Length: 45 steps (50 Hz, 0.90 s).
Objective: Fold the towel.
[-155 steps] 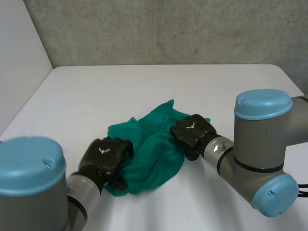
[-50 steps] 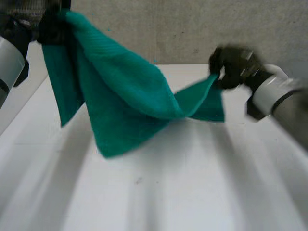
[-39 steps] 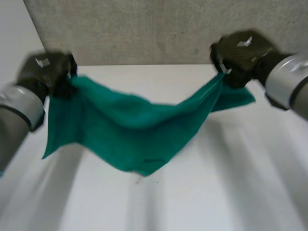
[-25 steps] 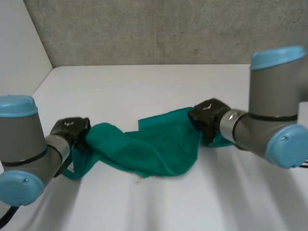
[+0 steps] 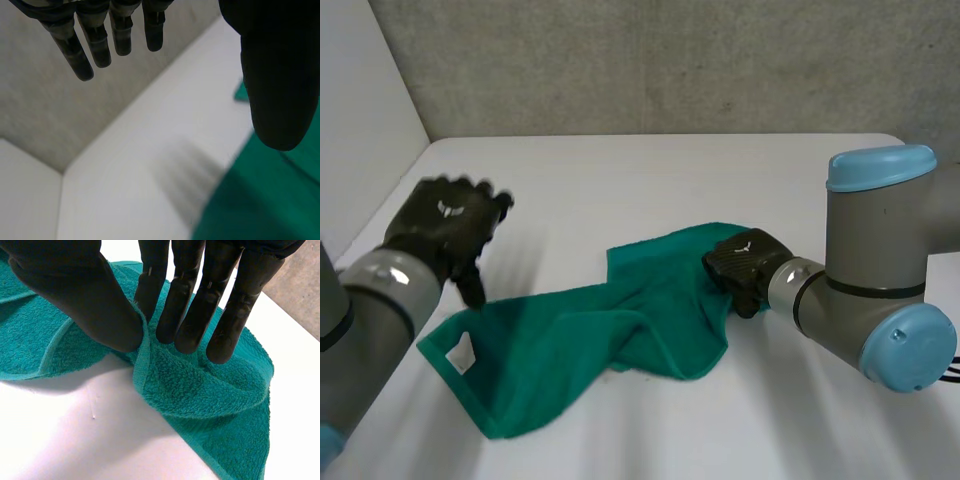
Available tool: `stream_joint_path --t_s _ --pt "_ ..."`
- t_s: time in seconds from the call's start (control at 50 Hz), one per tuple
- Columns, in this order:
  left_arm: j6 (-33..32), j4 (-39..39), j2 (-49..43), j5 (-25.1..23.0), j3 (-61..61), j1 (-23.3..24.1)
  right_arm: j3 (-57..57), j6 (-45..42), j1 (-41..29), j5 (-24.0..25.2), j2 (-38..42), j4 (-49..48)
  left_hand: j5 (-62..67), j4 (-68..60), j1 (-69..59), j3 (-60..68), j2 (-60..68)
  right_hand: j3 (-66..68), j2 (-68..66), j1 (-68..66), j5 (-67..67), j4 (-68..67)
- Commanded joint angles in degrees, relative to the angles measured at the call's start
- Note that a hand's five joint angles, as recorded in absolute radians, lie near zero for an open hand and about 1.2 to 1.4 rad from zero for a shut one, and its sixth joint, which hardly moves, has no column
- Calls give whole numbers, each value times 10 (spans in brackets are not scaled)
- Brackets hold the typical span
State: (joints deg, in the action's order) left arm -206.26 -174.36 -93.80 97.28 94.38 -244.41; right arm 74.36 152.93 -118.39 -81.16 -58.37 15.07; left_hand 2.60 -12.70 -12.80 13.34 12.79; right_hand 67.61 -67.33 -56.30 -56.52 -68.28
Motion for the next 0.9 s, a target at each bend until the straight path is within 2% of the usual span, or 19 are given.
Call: stream_joint_path --t_s 0.02,0.08,0.22,0.34,0.44,0.46,0.52,0.68,0.76,0.82,0.9 --pt "7 -12 -112 3 -92 113 10 0 2 -1 -2 -5 11 -10 -9 4 10 124 -127 -237 -135 -117" --pt "7 4 -165 2 -112 142 16 -1 2 -1 -3 -5 11 -10 -9 4 10 124 -127 -237 -135 -117" --pt "9 32 -241 -4 -152 155 25 -1 4 1 -10 -6 11 -10 -9 4 10 124 -127 -237 -135 -117" --pt "13 33 -292 -50 -181 155 31 -1 4 3 -10 -6 72 -71 -70 64 70 124 -127 -237 -135 -117" --pt "16 33 -309 -56 -194 148 29 -1 4 4 -8 -7 337 -336 -335 330 335 124 -127 -237 -135 -117" --pt "16 33 -311 -57 -199 146 25 -1 4 4 -7 -7 496 -495 -494 489 494 124 -127 -237 -135 -117" --pt "16 31 -311 -59 -207 139 17 -3 2 4 -6 -6 674 -673 -672 666 672 124 -127 -237 -135 -117" --pt "11 14 -321 -60 -267 110 -94 -7 2 -2 30 -6 674 -673 -672 667 672 124 -127 -237 -135 -117" --pt "0 -27 -322 -56 -329 79 -187 10 4 -2 34 -26 674 -673 -672 667 672 124 -127 -237 -135 -117" --pt "-16 -103 -311 -48 -390 50 -245 33 0 -1 33 -72 674 -673 -672 667 672 124 -127 -237 -135 -117" --pt "-17 -249 -261 -23 -436 33 -309 66 1 -3 27 -201 674 -673 -672 667 672 124 -127 -237 -135 -117"
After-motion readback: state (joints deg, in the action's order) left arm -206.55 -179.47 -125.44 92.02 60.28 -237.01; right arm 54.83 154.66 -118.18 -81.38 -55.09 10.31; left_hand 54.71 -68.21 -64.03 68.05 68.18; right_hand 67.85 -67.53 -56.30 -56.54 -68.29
